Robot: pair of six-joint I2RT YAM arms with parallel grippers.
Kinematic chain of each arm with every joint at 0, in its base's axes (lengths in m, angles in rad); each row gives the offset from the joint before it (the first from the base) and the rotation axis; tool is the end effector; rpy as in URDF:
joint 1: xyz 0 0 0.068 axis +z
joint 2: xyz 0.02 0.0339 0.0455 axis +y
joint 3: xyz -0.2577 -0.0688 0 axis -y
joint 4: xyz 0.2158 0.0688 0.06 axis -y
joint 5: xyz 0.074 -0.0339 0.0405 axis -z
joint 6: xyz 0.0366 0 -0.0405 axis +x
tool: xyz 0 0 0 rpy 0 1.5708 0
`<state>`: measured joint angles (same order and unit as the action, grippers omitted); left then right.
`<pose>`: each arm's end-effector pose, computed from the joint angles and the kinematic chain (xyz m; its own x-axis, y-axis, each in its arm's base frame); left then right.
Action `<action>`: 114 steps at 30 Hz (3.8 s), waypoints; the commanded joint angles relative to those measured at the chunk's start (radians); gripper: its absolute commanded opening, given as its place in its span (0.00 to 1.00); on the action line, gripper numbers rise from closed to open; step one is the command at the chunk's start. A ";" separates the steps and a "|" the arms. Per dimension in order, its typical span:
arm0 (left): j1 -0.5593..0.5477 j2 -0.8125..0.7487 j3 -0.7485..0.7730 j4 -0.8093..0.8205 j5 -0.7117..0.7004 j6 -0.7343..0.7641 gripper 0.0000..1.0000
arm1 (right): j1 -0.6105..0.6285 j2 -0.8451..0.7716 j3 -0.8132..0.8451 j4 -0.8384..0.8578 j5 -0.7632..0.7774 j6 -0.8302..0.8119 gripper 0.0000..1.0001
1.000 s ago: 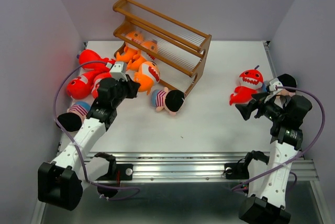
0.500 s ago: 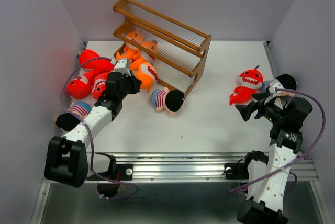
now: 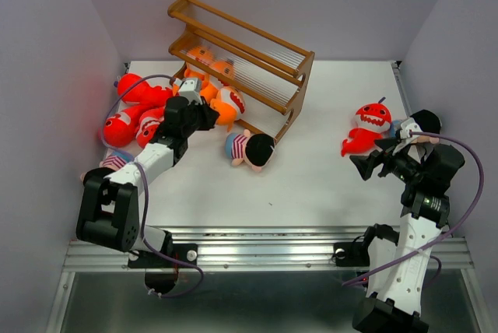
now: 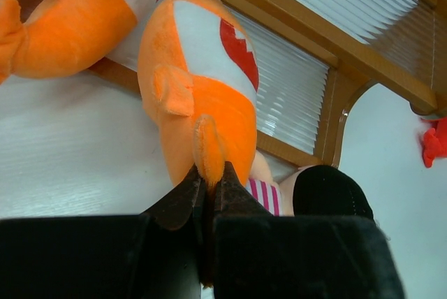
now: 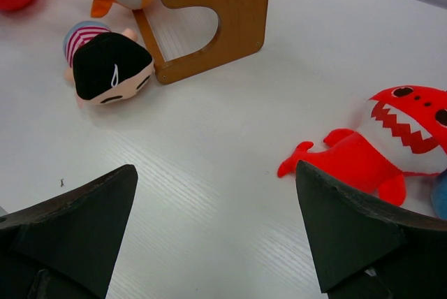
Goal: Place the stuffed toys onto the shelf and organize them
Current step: Place the stuffed toy onto shelf
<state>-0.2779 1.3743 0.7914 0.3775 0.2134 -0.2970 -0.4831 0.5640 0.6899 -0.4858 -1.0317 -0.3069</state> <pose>0.2771 -0.0871 0.2752 -0.3244 -0.2049 -0.9235 0.3896 0.8607 -0.3278 0.0993 -0.0166 0.3052 -0.1545 -0.0941 -0.9835 -0.5449 0.8385 0.0054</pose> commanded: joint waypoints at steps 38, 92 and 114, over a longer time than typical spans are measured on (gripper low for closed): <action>-0.009 0.318 0.101 0.523 0.058 0.090 0.00 | 0.000 0.062 0.016 0.046 0.002 -0.005 1.00; -0.069 0.301 0.055 0.138 -0.092 0.107 0.73 | 0.000 0.045 0.017 0.044 -0.019 0.002 1.00; -0.057 0.339 0.120 0.190 0.003 0.255 0.00 | 0.000 0.047 0.019 0.044 -0.022 -0.001 1.00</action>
<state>-0.3359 1.7306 0.8524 0.5041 0.1654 -0.0994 -0.4831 0.6155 0.6899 -0.4854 -1.0321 -0.3073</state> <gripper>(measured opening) 0.063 0.998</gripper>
